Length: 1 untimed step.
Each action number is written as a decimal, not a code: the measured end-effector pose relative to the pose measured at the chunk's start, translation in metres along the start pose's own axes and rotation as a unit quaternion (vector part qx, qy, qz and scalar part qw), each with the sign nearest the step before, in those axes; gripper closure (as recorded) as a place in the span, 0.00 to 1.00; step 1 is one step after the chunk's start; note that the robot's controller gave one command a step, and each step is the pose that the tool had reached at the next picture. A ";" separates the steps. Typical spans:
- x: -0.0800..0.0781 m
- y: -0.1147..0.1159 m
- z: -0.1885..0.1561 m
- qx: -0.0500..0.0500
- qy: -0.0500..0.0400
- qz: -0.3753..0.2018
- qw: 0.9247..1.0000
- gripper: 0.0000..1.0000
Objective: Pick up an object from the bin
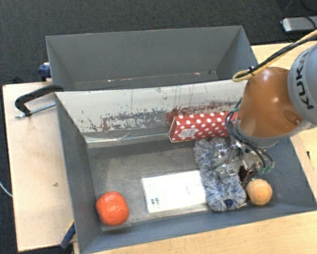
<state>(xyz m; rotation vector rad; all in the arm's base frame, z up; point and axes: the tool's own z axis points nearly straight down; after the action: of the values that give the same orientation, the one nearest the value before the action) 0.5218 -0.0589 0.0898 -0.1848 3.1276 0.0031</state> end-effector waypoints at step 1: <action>0.000 0.000 0.000 0.000 0.000 0.000 1.000 1.00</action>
Offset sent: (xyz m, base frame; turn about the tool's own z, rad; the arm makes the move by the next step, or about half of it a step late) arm -0.0133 0.0058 0.1980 0.0022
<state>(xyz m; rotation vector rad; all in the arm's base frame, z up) 0.5218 -0.0589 0.0898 -0.1849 3.1275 0.0030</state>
